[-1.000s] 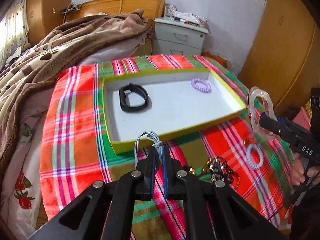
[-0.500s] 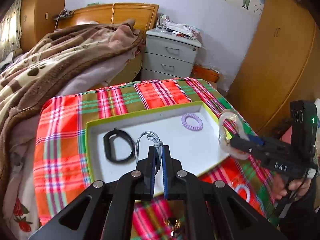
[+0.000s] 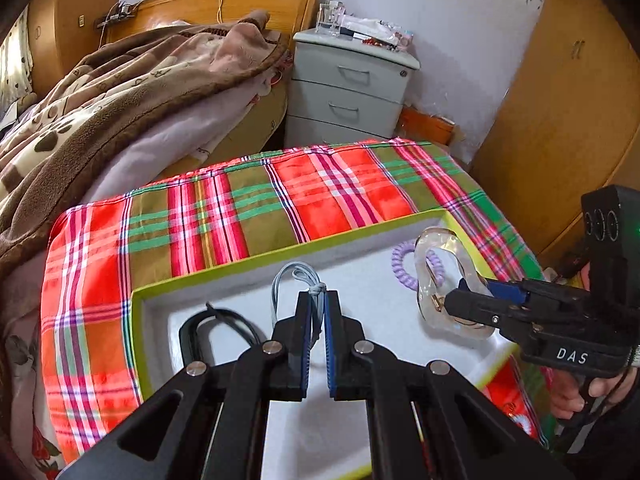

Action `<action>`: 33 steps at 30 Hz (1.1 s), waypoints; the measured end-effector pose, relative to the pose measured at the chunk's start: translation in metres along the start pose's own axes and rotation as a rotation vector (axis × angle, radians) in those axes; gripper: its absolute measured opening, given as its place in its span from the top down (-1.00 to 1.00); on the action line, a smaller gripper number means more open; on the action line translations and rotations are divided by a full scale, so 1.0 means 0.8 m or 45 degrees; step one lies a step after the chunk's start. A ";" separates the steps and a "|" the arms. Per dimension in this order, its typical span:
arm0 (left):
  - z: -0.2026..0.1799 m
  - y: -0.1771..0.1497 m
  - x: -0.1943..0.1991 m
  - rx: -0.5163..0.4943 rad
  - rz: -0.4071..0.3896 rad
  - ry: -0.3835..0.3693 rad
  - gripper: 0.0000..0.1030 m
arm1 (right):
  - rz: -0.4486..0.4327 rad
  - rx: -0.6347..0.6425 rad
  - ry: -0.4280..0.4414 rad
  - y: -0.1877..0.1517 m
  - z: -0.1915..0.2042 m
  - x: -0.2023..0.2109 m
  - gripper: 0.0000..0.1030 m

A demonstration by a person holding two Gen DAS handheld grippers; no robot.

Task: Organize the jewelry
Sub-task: 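Carry the claw clip and grey cord into the box lid and open both grippers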

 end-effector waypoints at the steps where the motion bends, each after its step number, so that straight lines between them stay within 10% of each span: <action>1: 0.001 0.000 -0.005 0.004 0.010 -0.002 0.87 | 0.005 -0.002 0.012 0.001 0.000 -0.001 0.21; 33: 0.004 -0.010 -0.049 0.007 0.099 0.065 0.77 | -0.084 0.214 -0.272 0.027 -0.008 0.015 0.21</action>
Point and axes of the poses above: each gripper's, at about its wrist camera, not at the fingertips, and x roughly against the way its jaws point, z to its left, y to its top, the point moved 9 cm from there along -x, roughly the way its jaws point, and after that the axes turned 4 degrees about x, right-handed, at the moved point
